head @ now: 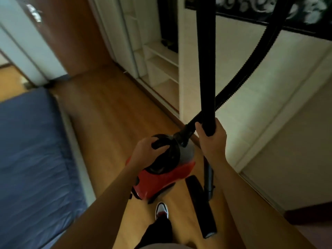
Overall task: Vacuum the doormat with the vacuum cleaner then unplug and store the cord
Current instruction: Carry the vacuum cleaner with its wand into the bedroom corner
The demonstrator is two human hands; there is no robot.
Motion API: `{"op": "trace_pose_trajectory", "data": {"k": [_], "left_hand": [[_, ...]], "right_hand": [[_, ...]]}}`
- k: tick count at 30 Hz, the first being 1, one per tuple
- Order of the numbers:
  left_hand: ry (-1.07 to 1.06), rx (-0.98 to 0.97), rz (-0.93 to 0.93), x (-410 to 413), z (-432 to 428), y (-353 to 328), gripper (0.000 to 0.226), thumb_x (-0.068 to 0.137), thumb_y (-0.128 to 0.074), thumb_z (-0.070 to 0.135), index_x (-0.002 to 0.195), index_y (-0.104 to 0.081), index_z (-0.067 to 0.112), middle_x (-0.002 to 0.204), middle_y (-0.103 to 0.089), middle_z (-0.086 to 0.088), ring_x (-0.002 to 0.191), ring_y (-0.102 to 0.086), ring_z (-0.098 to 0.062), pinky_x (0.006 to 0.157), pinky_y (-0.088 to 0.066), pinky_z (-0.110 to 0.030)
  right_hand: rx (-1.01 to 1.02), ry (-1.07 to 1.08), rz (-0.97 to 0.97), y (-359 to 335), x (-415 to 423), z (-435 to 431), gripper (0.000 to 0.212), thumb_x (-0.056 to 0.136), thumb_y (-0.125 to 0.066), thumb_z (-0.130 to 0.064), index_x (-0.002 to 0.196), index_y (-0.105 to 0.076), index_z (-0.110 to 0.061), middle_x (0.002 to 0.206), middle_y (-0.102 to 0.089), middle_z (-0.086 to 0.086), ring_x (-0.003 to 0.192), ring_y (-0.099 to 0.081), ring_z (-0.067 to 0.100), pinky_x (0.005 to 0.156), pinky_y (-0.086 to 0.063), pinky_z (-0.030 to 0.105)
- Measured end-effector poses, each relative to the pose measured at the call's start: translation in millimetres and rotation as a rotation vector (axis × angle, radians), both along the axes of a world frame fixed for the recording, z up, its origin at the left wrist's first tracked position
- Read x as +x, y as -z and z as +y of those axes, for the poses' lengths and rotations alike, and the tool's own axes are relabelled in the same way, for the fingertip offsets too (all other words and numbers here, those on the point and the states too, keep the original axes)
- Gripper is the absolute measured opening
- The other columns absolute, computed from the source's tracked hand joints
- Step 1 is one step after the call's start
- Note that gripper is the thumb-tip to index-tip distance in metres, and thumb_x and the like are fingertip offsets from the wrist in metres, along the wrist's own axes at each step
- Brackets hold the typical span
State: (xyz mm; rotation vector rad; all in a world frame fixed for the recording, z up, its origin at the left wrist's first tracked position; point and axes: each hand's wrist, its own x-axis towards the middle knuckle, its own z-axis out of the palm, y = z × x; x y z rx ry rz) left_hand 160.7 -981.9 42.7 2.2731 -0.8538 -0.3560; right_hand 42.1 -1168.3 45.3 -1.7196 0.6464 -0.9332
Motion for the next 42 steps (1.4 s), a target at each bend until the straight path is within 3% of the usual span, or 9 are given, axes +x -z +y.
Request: {"op": "trace_pose_trajectory", "data": {"k": [2, 7, 12, 17, 20, 22, 25, 31, 42], "left_hand": [[-0.070, -0.010, 0.031, 15, 18, 1, 0.038, 0.089, -0.064, 0.047, 0.086, -0.069, 0.010, 0.069, -0.067, -0.006, 0.060, -0.063, -0.025, 0.054, -0.049, -0.041], [-0.214, -0.023, 0.029, 57, 49, 9, 0.029, 0.090, -0.064, 0.047, 0.092, -0.071, 0.018, 0.071, -0.067, 0.000, 0.064, -0.065, -0.014, 0.057, -0.051, -0.032], [-0.319, -0.039, 0.035, 124, 70, 20, 0.028, 0.091, -0.065, 0.044, 0.104, -0.071, 0.020, 0.077, -0.068, 0.005, 0.071, -0.064, -0.010, 0.056, -0.042, -0.018], [-0.379, -0.047, 0.076, 225, 85, 34, 0.027, 0.090, -0.066, 0.043, 0.094, -0.069, 0.016, 0.060, -0.052, 0.017, 0.055, -0.052, -0.001, 0.049, -0.037, -0.008], [-0.342, -0.049, 0.132, 287, 91, 35, 0.025, 0.090, -0.065, 0.047, 0.092, -0.067, 0.022, 0.071, -0.063, 0.010, 0.063, -0.061, -0.005, 0.051, -0.046, -0.018], [-0.333, -0.047, 0.141, 328, 94, 34, 0.031, 0.089, -0.065, 0.048, 0.093, -0.071, 0.018, 0.075, -0.069, 0.003, 0.065, -0.066, -0.012, 0.058, -0.055, -0.037], [-0.341, -0.039, 0.125, 385, 94, 32, 0.033, 0.088, -0.064, 0.050, 0.095, -0.071, 0.018, 0.076, -0.071, 0.000, 0.066, -0.067, -0.015, 0.061, -0.056, -0.042], [-0.408, -0.107, 0.132, 482, 96, 26, 0.020, 0.088, -0.068, 0.042, 0.095, -0.071, 0.024, 0.073, -0.067, 0.010, 0.066, -0.065, -0.004, 0.052, -0.046, -0.015], [-0.527, -0.083, 0.074, 672, 57, 30, 0.018, 0.087, -0.069, 0.042, 0.072, -0.059, 0.038, 0.061, -0.059, 0.014, 0.058, -0.060, -0.002, 0.050, -0.038, -0.011]], "right_hand": [[0.003, -0.071, 0.024, 4, 24, 10, 0.012, 0.093, -0.073, -0.024, 0.096, -0.062, -0.019, 0.079, -0.063, -0.008, 0.075, -0.061, -0.002, 0.067, -0.047, 0.014], [0.045, -0.201, 0.058, 13, 86, 33, 0.023, 0.092, -0.075, -0.029, 0.106, -0.068, -0.012, 0.089, -0.069, 0.000, 0.088, -0.067, 0.015, 0.077, -0.053, 0.030], [0.028, -0.312, 0.096, 16, 166, 47, 0.016, 0.092, -0.075, -0.028, 0.089, -0.061, -0.035, 0.086, -0.068, -0.002, 0.079, -0.064, -0.002, 0.074, -0.054, 0.030], [0.009, -0.341, 0.126, 21, 285, 60, 0.016, 0.090, -0.076, -0.029, 0.094, -0.061, -0.027, 0.084, -0.066, -0.008, 0.081, -0.064, -0.002, 0.074, -0.055, 0.026], [-0.001, -0.395, 0.123, 19, 357, 69, 0.018, 0.091, -0.075, -0.027, 0.093, -0.058, -0.031, 0.084, -0.062, -0.016, 0.078, -0.062, -0.011, 0.071, -0.048, 0.010], [-0.017, -0.404, 0.117, 19, 402, 74, 0.016, 0.092, -0.074, -0.028, 0.094, -0.059, -0.030, 0.084, -0.063, -0.016, 0.080, -0.062, -0.011, 0.072, -0.047, 0.008], [-0.020, -0.428, 0.114, 18, 461, 76, 0.015, 0.091, -0.075, -0.029, 0.090, -0.060, -0.030, 0.081, -0.065, -0.013, 0.078, -0.064, -0.004, 0.070, -0.050, 0.013], [-0.008, -0.486, 0.104, 10, 566, 75, 0.017, 0.091, -0.075, -0.029, 0.086, -0.061, -0.035, 0.080, -0.067, -0.009, 0.077, -0.067, 0.001, 0.070, -0.051, 0.019], [0.023, -0.611, 0.075, 26, 776, 22, 0.013, 0.092, -0.072, -0.035, 0.094, -0.062, -0.043, 0.085, -0.069, -0.012, 0.086, -0.068, 0.005, 0.078, -0.056, 0.028]]}}
